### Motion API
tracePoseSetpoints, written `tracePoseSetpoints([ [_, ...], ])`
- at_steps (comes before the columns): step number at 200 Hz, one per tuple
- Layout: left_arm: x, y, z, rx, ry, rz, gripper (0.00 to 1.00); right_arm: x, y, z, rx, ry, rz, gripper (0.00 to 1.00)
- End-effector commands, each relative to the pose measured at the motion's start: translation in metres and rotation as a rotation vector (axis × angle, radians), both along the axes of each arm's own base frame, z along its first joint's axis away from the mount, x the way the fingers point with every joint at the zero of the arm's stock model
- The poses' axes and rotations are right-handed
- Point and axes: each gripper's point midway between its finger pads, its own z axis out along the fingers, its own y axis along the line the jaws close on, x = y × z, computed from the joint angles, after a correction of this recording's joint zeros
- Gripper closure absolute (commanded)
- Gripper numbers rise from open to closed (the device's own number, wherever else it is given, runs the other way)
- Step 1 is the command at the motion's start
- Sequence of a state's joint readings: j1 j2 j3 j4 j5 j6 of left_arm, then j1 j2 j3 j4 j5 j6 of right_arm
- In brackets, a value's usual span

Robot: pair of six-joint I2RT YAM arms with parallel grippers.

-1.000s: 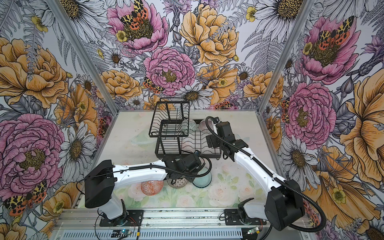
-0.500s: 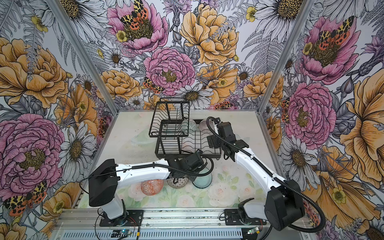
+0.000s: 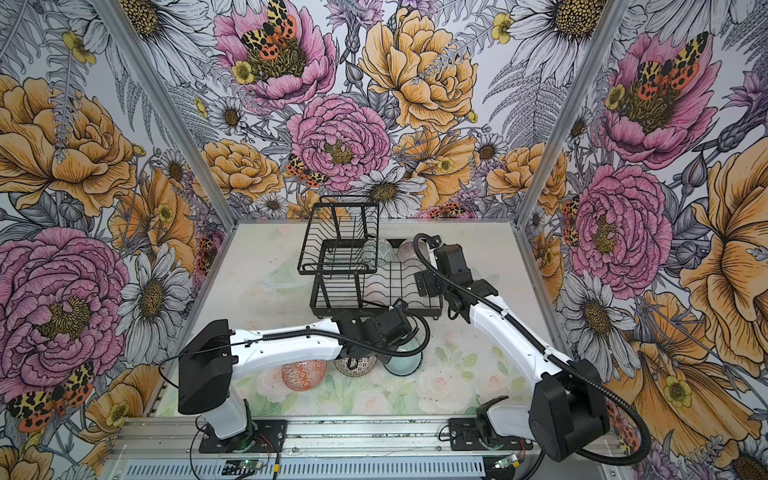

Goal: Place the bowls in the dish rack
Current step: 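Lower the left gripper onto the teal-striped bowl rim and close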

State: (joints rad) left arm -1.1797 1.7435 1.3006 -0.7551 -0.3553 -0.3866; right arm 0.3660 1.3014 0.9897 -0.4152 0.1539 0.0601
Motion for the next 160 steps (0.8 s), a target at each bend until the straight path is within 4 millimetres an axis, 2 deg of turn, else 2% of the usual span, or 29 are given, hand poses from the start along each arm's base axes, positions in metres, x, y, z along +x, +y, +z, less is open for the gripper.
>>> tracePoseSetpoints([
  [1, 0.006, 0.007, -0.001, 0.095, -0.05, 0.001, 1.0, -0.001, 0.0, 0.008, 0.021, -0.019, 0.001, 0.0],
  [28, 0.004, 0.004, -0.004, 0.098, -0.04, -0.007, 0.97, -0.001, -0.001, 0.007, 0.022, -0.015, 0.002, 0.01],
  [62, 0.001, 0.001, -0.007, 0.081, -0.011, -0.016, 0.82, -0.001, -0.001, 0.008, 0.026, -0.018, 0.001, 0.0],
  [84, -0.002, -0.001, -0.009, 0.037, 0.023, -0.02, 0.76, -0.002, -0.001, 0.008, 0.027, -0.017, 0.002, 0.0],
  [139, -0.005, -0.004, -0.02, -0.038, 0.087, -0.019, 0.74, -0.002, -0.002, 0.008, 0.027, -0.017, 0.001, 0.01],
  [160, -0.006, -0.003, -0.022, -0.033, 0.091, -0.014, 0.77, -0.003, -0.001, 0.008, 0.028, -0.017, 0.003, 0.0],
])
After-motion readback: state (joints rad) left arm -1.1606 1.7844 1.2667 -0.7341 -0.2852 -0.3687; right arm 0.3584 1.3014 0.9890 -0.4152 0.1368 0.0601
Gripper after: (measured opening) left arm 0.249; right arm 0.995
